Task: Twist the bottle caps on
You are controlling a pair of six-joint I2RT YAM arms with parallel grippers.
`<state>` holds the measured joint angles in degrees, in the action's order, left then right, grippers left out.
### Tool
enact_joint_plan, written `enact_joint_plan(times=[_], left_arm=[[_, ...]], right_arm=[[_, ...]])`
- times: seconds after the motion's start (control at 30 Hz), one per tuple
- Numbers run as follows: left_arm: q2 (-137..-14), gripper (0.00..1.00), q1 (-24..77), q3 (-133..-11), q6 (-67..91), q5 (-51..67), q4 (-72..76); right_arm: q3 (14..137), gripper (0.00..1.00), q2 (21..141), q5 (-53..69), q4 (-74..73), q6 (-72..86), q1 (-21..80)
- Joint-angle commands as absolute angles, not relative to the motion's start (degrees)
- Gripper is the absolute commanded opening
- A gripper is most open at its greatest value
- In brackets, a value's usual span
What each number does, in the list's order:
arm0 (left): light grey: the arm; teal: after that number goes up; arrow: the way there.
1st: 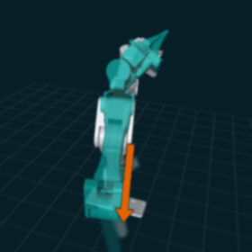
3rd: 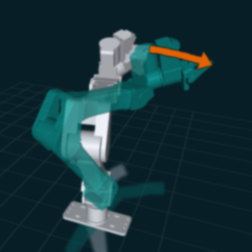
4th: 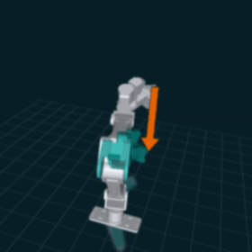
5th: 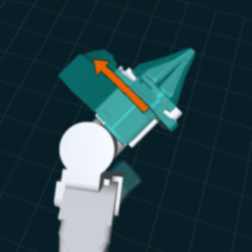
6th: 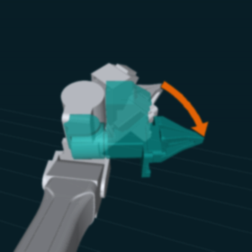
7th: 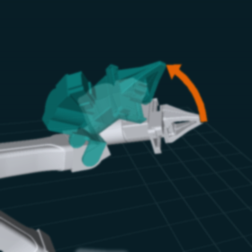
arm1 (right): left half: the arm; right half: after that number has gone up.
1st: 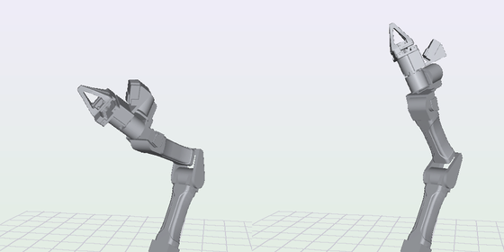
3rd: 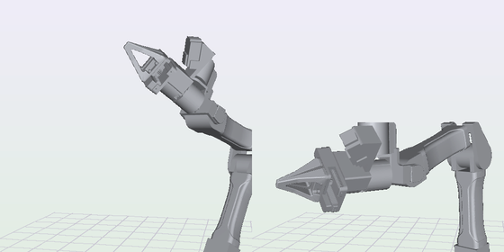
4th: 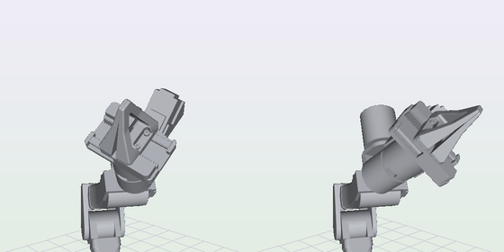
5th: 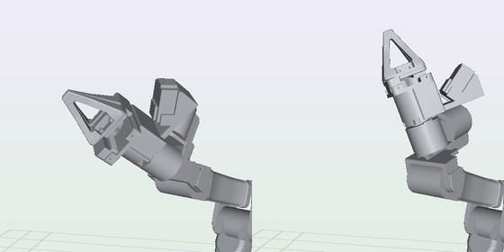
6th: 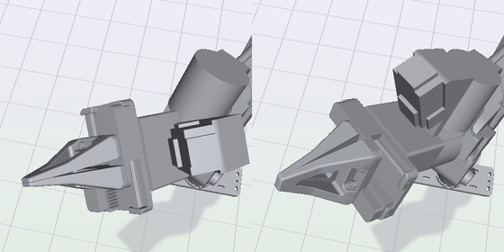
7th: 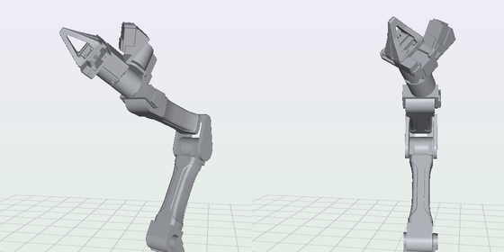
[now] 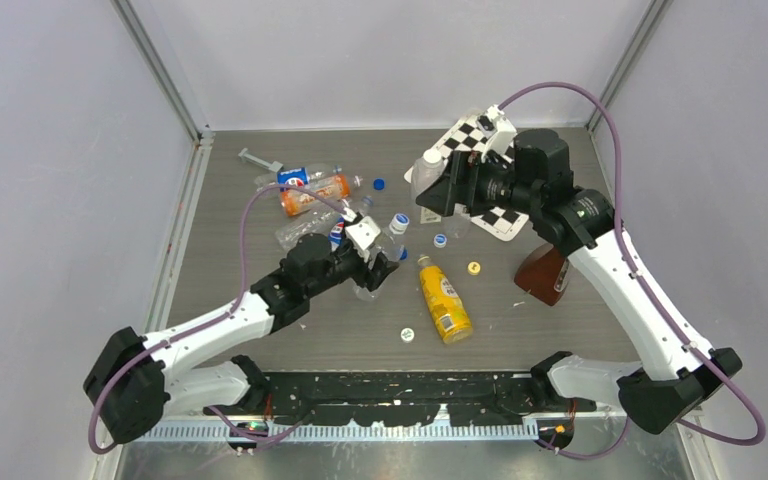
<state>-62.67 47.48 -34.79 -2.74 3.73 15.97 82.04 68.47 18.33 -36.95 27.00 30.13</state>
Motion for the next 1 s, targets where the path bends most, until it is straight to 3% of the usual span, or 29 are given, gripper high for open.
enact_joint_plan(times=[0.0,0.23,0.63,0.97], left_arm=[[-63.7,0.0,44.3,-38.5,4.3,19.8,18.2],[-64.5,0.0,41.9,-40.6,5.5,30.8,17.2],[-64.3,0.0,41.6,-40.4,7.2,37.1,20.2],[-63.6,0.0,41.6,-40.0,8.2,36.9,21.6]], right_arm=[[80.5,0.85,67.6,32.8,-30.8,14.9,27.4],[76.0,0.8,68.2,45.5,-24.4,7.4,25.5],[74.2,0.69,71.1,54.9,-23.2,4.3,24.8],[70.1,0.72,70.8,57.3,-17.9,8.7,24.8]])
